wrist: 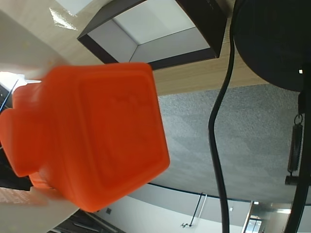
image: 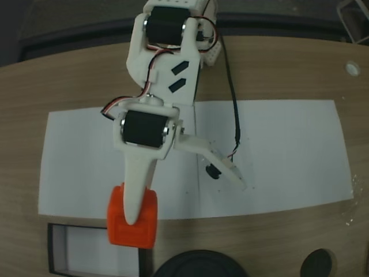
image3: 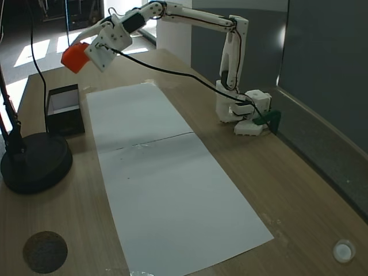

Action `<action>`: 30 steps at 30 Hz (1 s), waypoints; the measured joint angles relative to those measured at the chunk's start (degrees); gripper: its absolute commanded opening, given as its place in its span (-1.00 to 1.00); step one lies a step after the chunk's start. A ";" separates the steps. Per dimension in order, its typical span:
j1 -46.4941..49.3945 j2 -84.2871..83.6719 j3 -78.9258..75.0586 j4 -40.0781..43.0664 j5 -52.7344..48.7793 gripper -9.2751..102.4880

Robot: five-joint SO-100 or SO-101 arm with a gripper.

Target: Grab a orange square and put it in the box.

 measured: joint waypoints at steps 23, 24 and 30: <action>12.22 -31.55 -18.63 -7.29 1.14 -0.56; 12.39 -31.73 -18.63 -7.29 2.37 -0.49; 12.74 -31.73 -18.63 -7.29 6.33 -0.35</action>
